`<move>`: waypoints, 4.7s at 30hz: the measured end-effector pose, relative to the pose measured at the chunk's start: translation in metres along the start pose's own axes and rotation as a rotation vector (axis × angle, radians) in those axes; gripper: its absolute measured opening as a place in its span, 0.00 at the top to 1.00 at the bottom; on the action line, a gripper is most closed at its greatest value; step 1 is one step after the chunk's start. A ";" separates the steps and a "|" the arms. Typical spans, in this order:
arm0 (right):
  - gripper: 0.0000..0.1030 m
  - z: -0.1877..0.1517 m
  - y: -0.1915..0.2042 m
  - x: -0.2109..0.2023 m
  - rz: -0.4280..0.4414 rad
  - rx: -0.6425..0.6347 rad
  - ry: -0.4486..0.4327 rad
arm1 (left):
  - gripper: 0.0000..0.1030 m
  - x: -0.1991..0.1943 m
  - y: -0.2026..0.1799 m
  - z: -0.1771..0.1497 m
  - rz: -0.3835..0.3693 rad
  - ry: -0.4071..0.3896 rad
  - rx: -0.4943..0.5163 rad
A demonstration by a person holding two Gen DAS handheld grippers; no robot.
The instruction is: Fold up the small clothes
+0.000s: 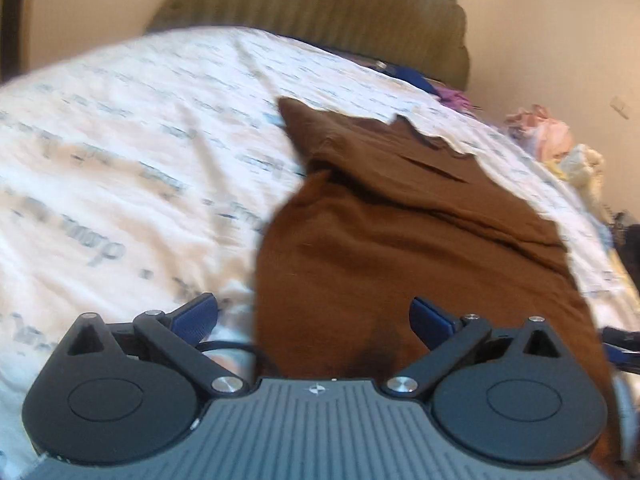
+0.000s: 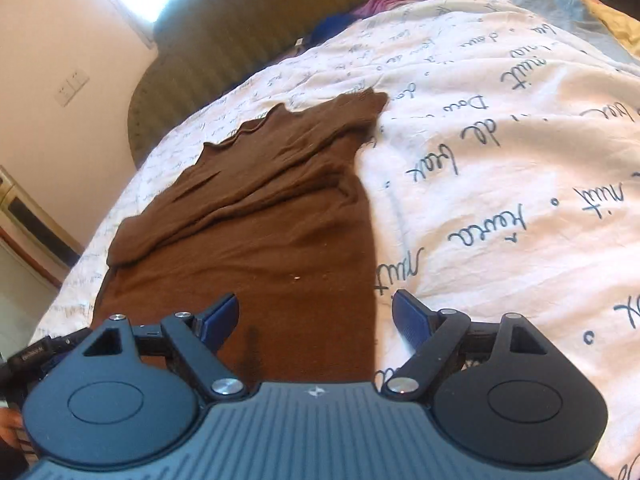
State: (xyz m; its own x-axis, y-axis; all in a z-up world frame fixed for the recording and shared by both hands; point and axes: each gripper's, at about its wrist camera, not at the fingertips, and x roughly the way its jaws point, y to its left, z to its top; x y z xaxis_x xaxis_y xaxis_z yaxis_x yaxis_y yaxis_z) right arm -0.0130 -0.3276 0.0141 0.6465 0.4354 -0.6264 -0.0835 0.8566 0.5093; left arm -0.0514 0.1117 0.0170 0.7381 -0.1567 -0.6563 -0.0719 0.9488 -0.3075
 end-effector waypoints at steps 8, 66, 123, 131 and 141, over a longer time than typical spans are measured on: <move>0.94 0.001 0.000 0.003 0.046 0.012 0.064 | 0.87 0.003 0.001 0.012 0.053 0.049 0.061; 0.95 -0.112 -0.044 -0.071 0.415 0.344 0.281 | 0.97 -0.103 0.045 -0.088 -0.415 0.218 -0.221; 0.94 0.009 -0.043 -0.039 0.725 0.362 -0.012 | 0.97 -0.053 0.018 0.045 -0.563 -0.030 -0.309; 0.94 0.123 -0.052 0.072 0.674 0.449 -0.075 | 0.97 0.060 -0.004 0.152 -0.405 -0.106 -0.297; 0.94 0.136 -0.084 0.184 0.598 0.559 -0.027 | 0.86 0.194 0.007 0.173 -0.062 0.058 -0.239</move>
State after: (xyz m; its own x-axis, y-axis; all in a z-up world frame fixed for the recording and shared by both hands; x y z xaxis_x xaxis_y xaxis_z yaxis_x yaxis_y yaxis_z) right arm 0.2160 -0.3567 -0.0636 0.6313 0.7619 -0.1448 -0.0345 0.2141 0.9762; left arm 0.2079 0.1358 0.0065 0.7065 -0.2350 -0.6675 -0.1893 0.8461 -0.4982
